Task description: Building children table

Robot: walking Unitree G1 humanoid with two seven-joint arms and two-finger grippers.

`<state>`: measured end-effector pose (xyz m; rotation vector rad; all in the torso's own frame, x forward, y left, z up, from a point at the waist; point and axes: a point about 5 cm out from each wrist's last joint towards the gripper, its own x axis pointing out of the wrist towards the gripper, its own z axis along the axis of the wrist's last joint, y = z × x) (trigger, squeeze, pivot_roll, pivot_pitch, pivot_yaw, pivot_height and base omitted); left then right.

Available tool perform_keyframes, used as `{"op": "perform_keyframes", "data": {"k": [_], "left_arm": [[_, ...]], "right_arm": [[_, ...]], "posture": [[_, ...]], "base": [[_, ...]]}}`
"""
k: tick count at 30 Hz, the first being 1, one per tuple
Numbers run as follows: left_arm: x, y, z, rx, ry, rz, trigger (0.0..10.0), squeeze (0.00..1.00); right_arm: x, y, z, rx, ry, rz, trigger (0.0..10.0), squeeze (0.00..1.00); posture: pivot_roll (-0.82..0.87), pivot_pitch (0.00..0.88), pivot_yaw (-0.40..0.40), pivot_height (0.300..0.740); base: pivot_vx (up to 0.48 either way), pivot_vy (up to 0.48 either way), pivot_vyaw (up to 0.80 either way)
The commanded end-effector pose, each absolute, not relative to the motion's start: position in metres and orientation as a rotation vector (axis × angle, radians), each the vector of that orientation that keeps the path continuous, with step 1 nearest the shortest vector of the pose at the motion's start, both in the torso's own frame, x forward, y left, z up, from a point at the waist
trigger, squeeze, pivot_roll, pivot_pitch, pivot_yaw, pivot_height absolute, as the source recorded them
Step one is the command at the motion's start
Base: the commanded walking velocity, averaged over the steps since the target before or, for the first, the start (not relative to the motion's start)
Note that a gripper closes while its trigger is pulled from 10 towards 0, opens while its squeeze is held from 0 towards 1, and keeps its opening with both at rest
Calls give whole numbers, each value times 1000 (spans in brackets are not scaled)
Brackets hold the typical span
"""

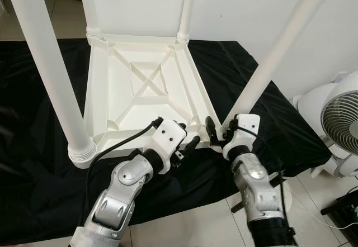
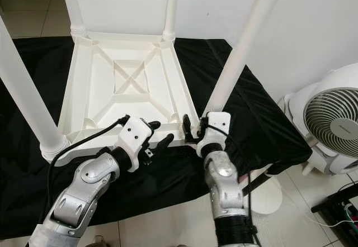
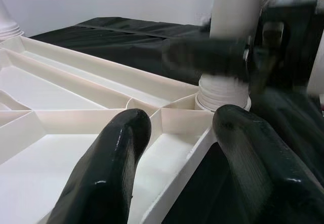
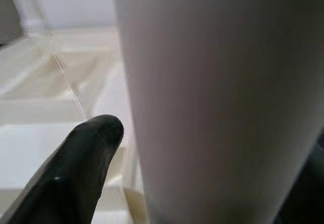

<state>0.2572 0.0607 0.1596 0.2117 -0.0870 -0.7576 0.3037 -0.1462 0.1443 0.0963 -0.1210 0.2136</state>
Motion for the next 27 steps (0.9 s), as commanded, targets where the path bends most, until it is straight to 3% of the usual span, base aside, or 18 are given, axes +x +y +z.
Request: {"op": "perform_keyframes", "data": {"k": [1,6,13,24,25,26,27], "left_arm": [[258,60,160,205,-88,-735,10000,0],[259,61,160,209,-89,-735,10000,0],[262,63,162,213,-93,-728,10000,0],[264,65,164,214,-100,-718,10000,0],[265,65,165,216,-103,-716,10000,0],[265,65,165,217,-104,-715,10000,0],[265,65,165,218,-104,-714,10000,0]], "right_arm": [[304,-159,148,77,-143,302,10000,0],[303,-174,145,27,-101,504,10000,0],[309,-181,135,-72,-39,645,10000,0],[327,-170,133,-182,-15,794,10000,0],[329,-168,132,-193,-8,819,4549,0],[330,-167,132,-197,-3,834,4549,0],[331,-167,130,-197,7,843,1333,0]], "posture": [[73,39,-108,740],[75,39,-105,740],[82,35,-103,740],[95,35,-96,740],[95,35,-96,740],[95,35,-96,740],[95,35,-96,740]], "base": [[0,0,0],[0,0,0],[0,0,0],[0,0,0],[0,0,0],[0,0,0],[0,0,0]]}}
